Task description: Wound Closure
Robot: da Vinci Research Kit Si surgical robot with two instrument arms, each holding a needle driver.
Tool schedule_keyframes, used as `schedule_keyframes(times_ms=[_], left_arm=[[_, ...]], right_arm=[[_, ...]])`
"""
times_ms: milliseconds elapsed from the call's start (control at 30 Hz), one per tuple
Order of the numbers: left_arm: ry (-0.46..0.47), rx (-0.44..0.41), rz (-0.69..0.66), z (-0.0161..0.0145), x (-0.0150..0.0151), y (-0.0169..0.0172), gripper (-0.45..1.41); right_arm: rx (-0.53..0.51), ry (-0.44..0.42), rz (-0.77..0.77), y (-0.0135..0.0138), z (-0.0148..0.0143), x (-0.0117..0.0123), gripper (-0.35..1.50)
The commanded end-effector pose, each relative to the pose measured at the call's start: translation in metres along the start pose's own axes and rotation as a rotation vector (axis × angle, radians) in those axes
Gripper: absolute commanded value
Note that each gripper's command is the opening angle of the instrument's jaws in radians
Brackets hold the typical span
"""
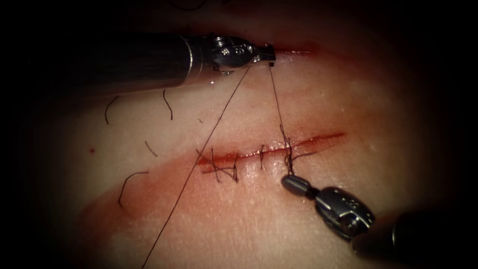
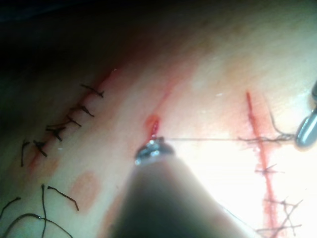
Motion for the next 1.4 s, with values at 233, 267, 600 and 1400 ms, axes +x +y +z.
schedule_keyframes(times_ms=[233, 267, 600, 1400], left_arm=[[-0.007, 0.017, -0.004, 0.0026, 0.0004, -0.0006, -0.45], [-0.007, 0.018, -0.004, 0.0026, 0.0004, -0.0006, -0.45], [-0.012, 0.013, -0.002, 0.0026, 0.0003, -0.0005, -0.45], [-0.023, 0.021, -0.022, 0.0043, 0.0015, -0.0022, -0.45]], right_arm=[[0.182, -0.073, -0.332, -0.0024, -0.0002, -0.0009, -0.35], [0.207, -0.088, -0.371, -0.0024, -0.0003, -0.0007, -0.35], [0.357, -0.169, -0.761, -0.0011, -0.0006, 0.0028, -0.35], [0.597, -0.220, -1.274, -0.0032, -0.0020, 0.0025, -0.35]])
